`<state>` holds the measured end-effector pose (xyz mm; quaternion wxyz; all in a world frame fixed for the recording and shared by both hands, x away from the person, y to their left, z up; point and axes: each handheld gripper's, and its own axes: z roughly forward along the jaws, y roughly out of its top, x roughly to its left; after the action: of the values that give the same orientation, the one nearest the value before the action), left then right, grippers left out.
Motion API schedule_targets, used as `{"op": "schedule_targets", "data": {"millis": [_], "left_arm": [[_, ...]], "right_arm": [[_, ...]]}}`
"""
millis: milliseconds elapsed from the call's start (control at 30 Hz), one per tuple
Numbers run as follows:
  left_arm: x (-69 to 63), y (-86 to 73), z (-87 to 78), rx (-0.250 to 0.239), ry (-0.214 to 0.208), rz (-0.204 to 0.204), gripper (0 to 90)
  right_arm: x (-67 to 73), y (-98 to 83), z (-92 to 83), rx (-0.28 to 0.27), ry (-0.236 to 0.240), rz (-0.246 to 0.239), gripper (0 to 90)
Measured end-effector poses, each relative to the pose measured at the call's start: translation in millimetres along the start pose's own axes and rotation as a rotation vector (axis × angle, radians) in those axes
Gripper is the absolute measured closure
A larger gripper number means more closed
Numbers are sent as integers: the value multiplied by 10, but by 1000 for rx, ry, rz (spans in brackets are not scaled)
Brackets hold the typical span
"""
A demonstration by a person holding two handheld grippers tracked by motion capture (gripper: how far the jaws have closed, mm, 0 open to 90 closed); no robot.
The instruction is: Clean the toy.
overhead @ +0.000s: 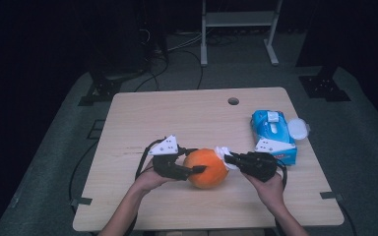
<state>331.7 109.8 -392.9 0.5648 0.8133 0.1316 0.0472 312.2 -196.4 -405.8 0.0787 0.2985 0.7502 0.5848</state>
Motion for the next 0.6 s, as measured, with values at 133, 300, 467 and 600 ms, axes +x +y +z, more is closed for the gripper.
{"op": "schedule_targets", "data": {"millis": [133,300,467,600], "left_arm": [[-37,29,37,20,9,10,386],[-136,95,91,49,9,50,386],[-211,99,203,110,28,92,385],[-173,-4,297,126,41,58,355]], "right_arm": [[70,75,-28,-36,46,-9,826],[215,154,-9,-57,90,-41,825],[334,186,48,-36,102,-78,825],[298,124,115,28,60,-93,824]]}}
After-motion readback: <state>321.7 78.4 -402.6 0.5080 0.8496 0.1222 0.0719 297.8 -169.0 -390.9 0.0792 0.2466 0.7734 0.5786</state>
